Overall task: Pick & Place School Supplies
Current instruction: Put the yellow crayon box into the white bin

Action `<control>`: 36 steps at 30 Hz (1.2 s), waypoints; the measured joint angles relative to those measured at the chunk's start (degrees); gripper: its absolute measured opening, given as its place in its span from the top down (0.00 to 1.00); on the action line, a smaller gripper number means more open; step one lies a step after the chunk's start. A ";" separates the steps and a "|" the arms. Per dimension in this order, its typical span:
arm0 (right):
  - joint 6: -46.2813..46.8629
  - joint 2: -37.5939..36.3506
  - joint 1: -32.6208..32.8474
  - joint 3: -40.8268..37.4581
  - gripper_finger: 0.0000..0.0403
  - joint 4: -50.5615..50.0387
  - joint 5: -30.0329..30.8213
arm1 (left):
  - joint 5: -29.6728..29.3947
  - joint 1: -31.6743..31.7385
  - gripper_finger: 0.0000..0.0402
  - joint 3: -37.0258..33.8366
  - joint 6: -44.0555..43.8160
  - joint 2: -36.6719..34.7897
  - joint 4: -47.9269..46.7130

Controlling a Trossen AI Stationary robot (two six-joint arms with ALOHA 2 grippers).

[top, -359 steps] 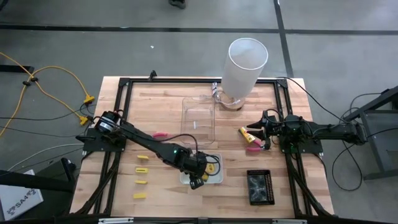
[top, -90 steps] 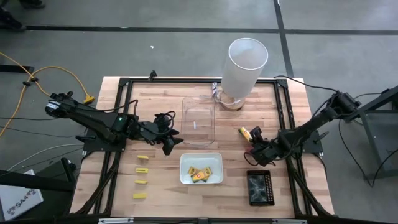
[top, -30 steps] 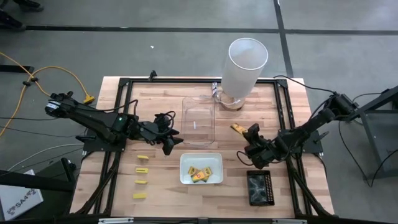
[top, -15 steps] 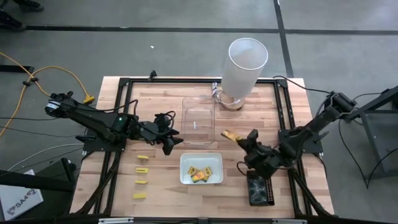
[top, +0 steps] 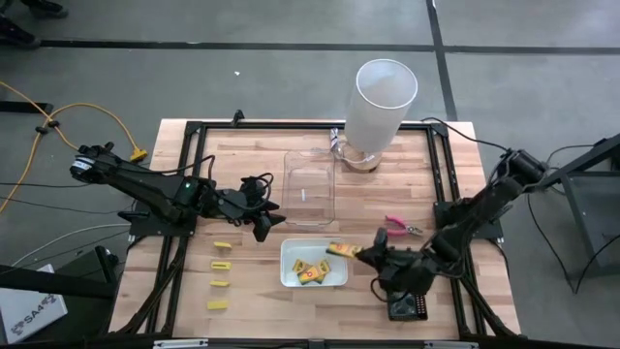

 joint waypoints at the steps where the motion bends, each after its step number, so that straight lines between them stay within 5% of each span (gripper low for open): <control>1: -1.20 1.03 -0.36 0.00 0.95 1.56 -1.09 | -0.02 -0.01 0.44 0.00 -0.01 0.00 0.00; 14: -8.18 9.56 -6.98 -0.02 0.96 17.45 -12.38 | -0.02 -0.01 0.44 0.00 0.00 0.00 0.02; 36: -9.68 13.58 -17.02 -0.06 0.96 21.11 -26.61 | -0.02 0.00 0.44 0.00 0.00 -0.01 0.01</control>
